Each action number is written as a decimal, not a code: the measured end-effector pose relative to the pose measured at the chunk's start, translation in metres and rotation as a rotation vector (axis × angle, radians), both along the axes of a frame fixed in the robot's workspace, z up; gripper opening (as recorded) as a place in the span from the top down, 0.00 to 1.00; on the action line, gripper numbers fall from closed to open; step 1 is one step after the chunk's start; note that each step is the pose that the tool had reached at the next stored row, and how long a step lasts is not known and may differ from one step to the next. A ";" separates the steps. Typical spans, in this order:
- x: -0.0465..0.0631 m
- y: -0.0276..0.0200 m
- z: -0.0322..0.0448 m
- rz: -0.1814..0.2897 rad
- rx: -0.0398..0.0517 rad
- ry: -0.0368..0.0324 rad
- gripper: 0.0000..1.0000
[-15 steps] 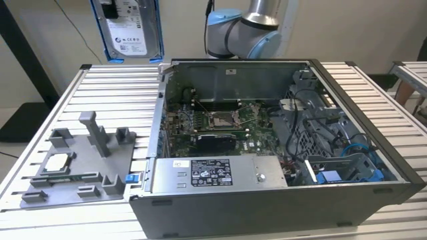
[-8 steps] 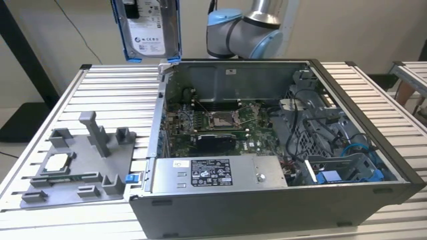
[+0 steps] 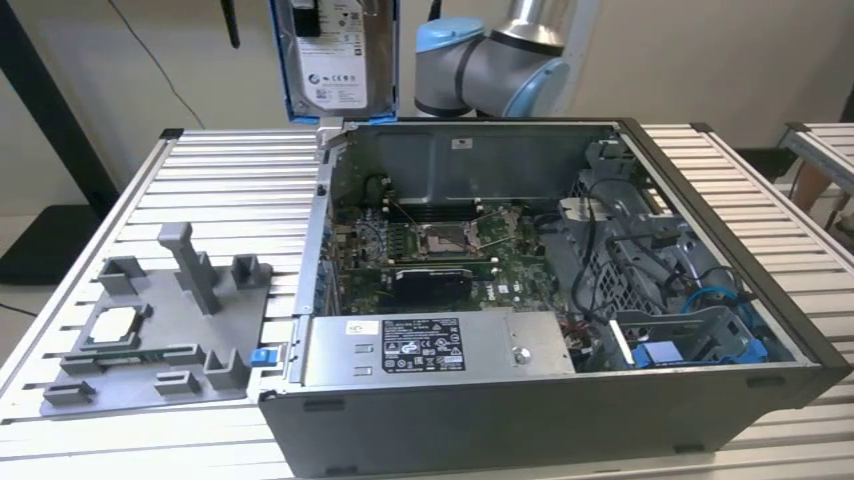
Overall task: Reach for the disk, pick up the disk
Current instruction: 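Pick up the disk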
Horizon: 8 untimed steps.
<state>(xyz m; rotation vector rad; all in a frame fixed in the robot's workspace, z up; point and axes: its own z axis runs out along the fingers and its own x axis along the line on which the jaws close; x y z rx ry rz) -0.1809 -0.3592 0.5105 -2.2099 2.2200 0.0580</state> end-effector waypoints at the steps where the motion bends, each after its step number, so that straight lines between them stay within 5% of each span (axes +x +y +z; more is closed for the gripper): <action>1: 0.005 0.0000 0.0000 0.000 0.0000 0.0001 1.00; 8: 0.036 0.0000 0.0000 0.001 0.0002 0.0008 1.00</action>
